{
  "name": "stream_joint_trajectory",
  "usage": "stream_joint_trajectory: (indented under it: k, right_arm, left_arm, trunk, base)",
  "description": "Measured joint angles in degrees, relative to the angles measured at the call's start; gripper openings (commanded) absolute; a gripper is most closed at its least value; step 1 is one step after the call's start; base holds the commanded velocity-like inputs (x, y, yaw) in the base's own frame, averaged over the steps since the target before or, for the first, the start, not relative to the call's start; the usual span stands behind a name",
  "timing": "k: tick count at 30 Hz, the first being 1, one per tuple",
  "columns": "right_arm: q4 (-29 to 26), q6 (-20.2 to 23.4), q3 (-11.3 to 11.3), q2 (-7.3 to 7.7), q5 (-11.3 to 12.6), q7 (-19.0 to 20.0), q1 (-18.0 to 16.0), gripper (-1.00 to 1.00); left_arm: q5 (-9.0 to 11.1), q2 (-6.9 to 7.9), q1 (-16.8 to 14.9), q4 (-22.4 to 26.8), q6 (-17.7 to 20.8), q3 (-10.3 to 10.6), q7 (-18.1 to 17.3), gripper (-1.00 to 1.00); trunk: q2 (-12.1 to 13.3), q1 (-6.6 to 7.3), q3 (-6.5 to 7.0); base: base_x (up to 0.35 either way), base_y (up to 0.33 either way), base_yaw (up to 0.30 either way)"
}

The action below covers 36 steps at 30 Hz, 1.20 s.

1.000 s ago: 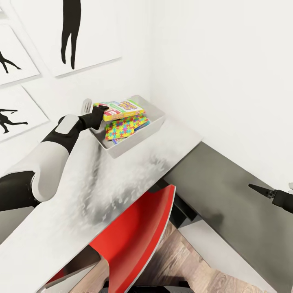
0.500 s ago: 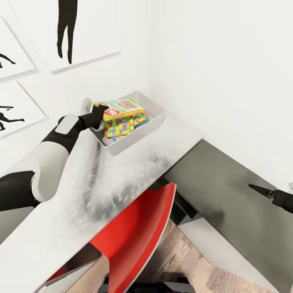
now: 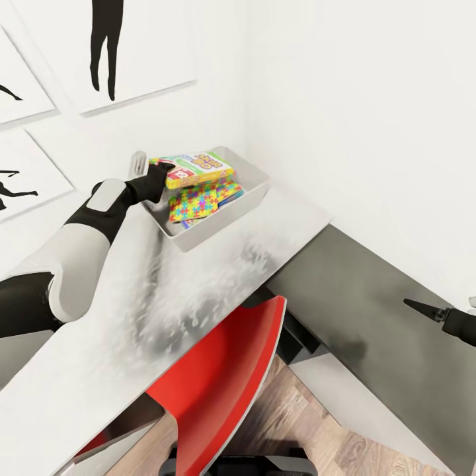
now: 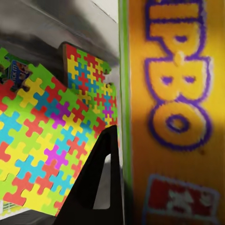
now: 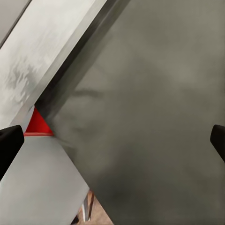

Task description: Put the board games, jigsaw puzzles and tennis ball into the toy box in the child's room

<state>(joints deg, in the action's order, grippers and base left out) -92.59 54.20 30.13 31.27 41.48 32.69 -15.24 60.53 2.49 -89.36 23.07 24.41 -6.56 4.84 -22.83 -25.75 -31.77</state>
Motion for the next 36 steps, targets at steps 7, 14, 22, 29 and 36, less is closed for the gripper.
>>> stream_joint_trajectory:
  k: [7,14,22,29,36]
  right_arm:
    - [0.0,0.0,0.0,-0.05,0.0,0.0,0.0,1.0]
    - [0.0,0.0,-0.1,-0.04,0.0,0.0,0.0,1.0]
    - [0.0,0.0,-0.1,0.0,0.0,0.0,0.0,1.0]
    - [0.0,0.2,-0.1,0.06,0.0,0.4,0.0,1.0]
    - [0.0,1.4,0.0,0.12,0.0,4.9,0.0,1.0]
  left_arm:
    - [-0.1,0.0,-1.1,-0.1,-0.1,0.1,-1.0,-1.0]
    - [-0.1,-0.04,-1.5,-0.2,-0.1,0.1,-1.7,-1.0]
    - [0.1,-0.01,-1.7,-0.2,-0.1,0.4,-3.3,-1.0]
    - [0.1,0.0,-1.7,-0.2,-0.1,1.8,-4.6,-1.0]
    - [0.2,0.0,-1.7,-0.2,-0.1,2.9,-5.1,-1.0]
  trunk:
    - [0.0,0.0,-0.03]
    - [0.0,0.0,-0.04]
    - [0.0,0.0,-0.05]
    - [0.0,0.0,-0.25]
    - [0.0,0.0,-0.76]
  base:
    - [0.0,0.0,0.0]
    - [0.0,0.0,0.0]
    - [0.0,0.0,0.0]
    - [0.0,0.0,0.0]
    - [0.0,0.0,0.0]
